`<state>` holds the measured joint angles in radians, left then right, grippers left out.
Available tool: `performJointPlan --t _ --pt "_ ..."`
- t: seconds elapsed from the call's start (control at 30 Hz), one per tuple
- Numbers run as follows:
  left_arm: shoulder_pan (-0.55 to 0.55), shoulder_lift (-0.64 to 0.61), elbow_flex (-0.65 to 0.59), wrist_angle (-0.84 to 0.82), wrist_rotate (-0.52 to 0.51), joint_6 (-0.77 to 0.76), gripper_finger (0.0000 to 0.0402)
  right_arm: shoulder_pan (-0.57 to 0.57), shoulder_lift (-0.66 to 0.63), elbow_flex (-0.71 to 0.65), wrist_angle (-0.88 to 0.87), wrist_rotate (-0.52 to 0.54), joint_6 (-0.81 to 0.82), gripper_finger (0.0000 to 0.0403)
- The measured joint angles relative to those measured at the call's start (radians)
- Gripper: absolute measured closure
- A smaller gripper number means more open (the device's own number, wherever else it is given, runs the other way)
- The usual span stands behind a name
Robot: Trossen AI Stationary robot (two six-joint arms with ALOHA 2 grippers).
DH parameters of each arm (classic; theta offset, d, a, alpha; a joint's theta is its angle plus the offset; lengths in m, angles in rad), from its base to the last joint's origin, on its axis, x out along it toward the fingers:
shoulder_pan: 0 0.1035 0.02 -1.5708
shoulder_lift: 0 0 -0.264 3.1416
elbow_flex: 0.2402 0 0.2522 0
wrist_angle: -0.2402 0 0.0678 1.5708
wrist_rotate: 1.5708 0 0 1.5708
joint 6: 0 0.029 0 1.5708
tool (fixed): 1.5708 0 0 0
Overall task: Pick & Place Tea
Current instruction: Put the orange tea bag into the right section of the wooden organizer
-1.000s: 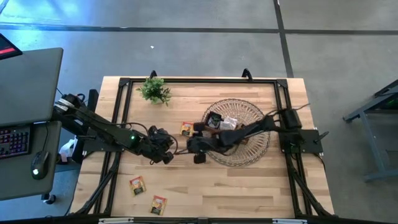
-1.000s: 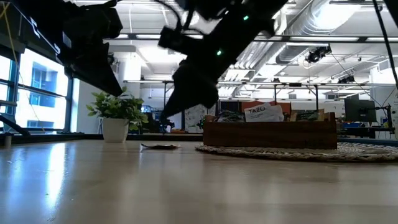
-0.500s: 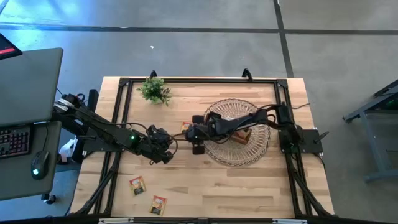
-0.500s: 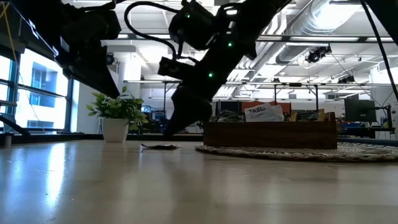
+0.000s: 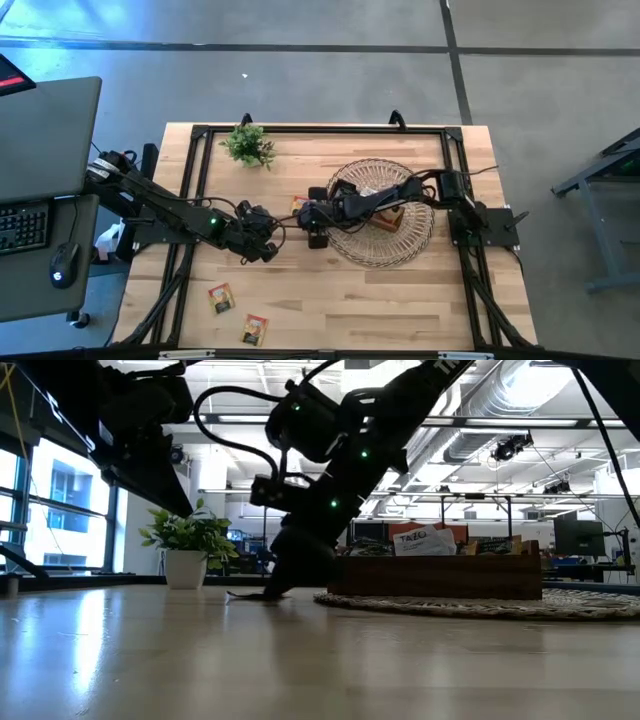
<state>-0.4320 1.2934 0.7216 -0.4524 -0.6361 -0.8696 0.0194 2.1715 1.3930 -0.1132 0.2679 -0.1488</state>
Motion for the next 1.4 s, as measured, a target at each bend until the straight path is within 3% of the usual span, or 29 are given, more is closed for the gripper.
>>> performJointPlan --t 0.2,0.47,0.83,1.07,1.2,1.4 --pt "0.000 0.000 0.000 0.001 -0.003 0.000 0.0358 -0.027 0.002 0.000 0.005 0.010 0.003 0.0323" --pt "0.000 0.000 0.000 0.000 -0.004 0.000 0.0358 -0.063 0.003 0.000 0.000 -0.040 0.020 0.0397" --pt "0.000 0.000 0.000 0.001 -0.010 0.000 0.0358 0.002 -0.038 -0.002 0.002 -0.079 0.150 0.0401" --pt "-0.001 0.000 0.000 0.010 -0.003 0.000 0.0358 0.080 -0.146 -0.002 -0.007 -0.021 0.197 0.0401" --pt "-0.001 0.000 0.000 0.016 0.004 0.000 0.0358 0.126 -0.238 0.000 -0.132 0.032 0.290 0.0402" --pt "-0.001 0.000 0.000 0.016 0.019 0.000 0.0358 0.203 -0.386 0.000 -0.537 0.271 0.560 0.0402"
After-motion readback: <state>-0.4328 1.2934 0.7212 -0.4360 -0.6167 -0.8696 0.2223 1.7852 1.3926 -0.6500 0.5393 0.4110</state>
